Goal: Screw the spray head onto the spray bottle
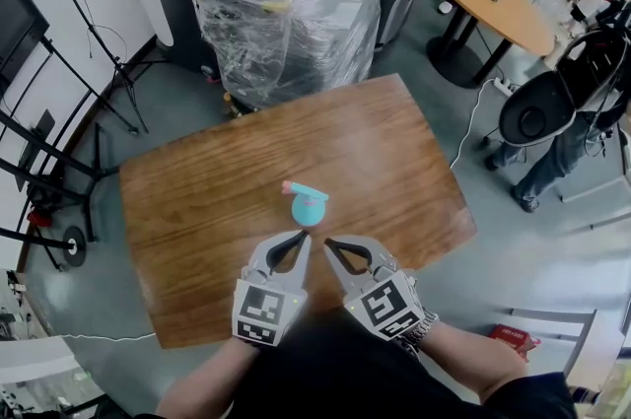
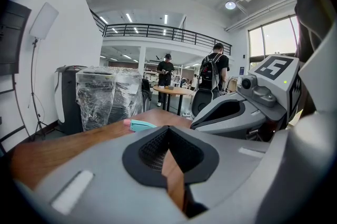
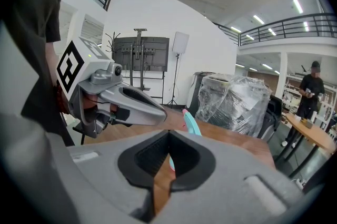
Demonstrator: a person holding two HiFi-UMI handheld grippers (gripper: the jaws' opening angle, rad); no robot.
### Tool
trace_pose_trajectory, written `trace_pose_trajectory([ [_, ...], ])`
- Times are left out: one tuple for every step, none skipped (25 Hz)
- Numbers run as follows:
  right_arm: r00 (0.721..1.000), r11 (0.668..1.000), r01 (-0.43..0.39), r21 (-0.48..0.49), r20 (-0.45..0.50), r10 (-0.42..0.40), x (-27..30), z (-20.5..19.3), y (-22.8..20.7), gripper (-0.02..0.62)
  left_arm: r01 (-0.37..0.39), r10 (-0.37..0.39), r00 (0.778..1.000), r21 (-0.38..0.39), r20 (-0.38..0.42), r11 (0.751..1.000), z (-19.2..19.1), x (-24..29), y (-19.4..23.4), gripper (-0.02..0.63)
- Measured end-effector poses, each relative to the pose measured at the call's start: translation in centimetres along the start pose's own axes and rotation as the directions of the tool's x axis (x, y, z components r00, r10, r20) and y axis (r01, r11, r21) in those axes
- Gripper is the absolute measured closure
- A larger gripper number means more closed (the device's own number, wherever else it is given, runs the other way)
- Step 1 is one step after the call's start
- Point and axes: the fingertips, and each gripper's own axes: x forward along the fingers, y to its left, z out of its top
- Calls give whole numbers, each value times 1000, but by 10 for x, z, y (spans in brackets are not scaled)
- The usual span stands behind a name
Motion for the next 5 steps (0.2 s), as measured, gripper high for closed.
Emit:
trace_pose_trajectory([
  [1000, 1000, -1, 0, -1, 1, 0, 0, 0, 603, 0, 0, 1000, 0, 0, 1000, 0, 0, 0, 590],
  [1000, 1000, -2, 1, -2, 2, 0, -1, 0, 603, 0, 0, 1000, 0, 0, 1000, 0, 1, 0, 589],
  [1000, 1000, -3, 2, -4, 3, 0, -1, 0, 603, 0, 0, 1000, 0, 0, 1000, 0, 1, -1, 589],
  [1000, 1000, -5, 2, -6, 5, 0, -2, 0, 604, 0, 0, 1000, -1, 0, 1000, -1, 1, -1, 589],
  [1000, 1000, -7, 3, -9, 7, 0, -3, 0, 603, 0, 0, 1000, -1, 0, 1000, -1, 1, -1, 589],
])
